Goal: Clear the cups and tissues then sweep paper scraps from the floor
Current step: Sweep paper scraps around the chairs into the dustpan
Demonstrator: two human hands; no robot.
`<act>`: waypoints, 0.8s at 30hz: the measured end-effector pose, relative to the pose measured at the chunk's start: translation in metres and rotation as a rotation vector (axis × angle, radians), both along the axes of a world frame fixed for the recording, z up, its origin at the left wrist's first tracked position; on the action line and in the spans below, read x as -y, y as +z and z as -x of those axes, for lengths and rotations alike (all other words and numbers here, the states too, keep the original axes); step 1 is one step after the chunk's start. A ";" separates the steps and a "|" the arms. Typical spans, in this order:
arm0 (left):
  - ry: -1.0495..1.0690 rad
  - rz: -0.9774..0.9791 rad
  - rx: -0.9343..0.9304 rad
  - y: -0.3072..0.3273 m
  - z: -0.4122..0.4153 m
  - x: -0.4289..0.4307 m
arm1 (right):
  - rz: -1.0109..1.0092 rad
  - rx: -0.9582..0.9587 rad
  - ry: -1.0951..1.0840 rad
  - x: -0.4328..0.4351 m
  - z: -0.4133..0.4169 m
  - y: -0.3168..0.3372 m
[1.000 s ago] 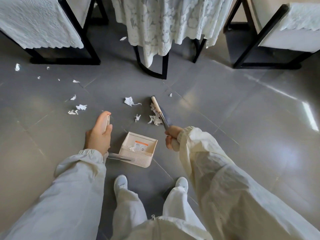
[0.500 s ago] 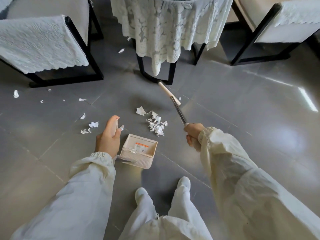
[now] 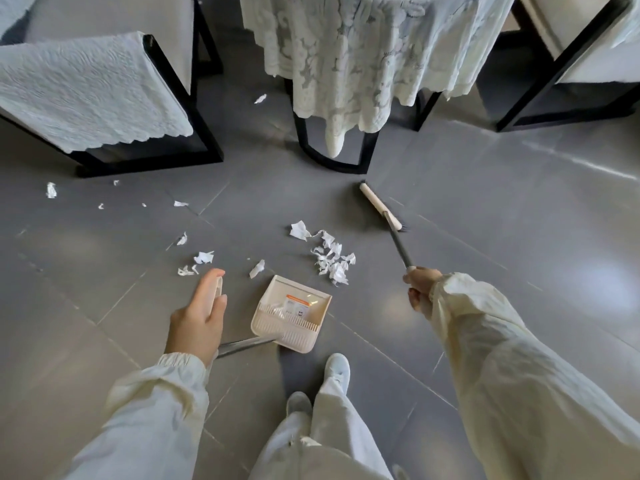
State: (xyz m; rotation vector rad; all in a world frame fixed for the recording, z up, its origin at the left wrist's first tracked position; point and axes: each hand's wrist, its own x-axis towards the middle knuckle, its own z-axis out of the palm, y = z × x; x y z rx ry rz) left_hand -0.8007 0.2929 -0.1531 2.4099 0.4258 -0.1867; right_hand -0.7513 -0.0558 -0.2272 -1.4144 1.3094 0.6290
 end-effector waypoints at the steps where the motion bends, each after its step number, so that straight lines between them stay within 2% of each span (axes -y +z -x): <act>1: -0.009 0.006 0.003 -0.001 0.001 0.001 | 0.002 -0.006 0.032 -0.003 0.002 -0.003; 6: -0.021 0.047 0.009 -0.007 -0.004 0.008 | 0.015 0.005 0.322 -0.035 0.027 0.000; 11: -0.042 0.086 0.022 -0.007 -0.002 0.003 | 0.036 -0.036 0.405 -0.070 0.057 -0.006; 15: -0.096 0.137 0.041 -0.008 0.000 0.000 | 0.000 0.022 0.352 -0.102 0.080 -0.023; 18: -0.163 0.144 0.088 -0.011 0.006 -0.010 | -0.029 0.038 0.194 -0.117 0.102 -0.038; 20: -0.188 0.164 0.120 -0.013 0.011 -0.016 | -0.051 0.052 0.209 -0.131 0.116 -0.038; 22: -0.224 0.169 0.142 -0.015 0.016 -0.021 | -0.084 0.087 0.137 -0.151 0.129 -0.037; 24: -0.270 0.176 0.155 -0.017 0.023 -0.027 | -0.047 0.094 0.217 -0.174 0.144 -0.039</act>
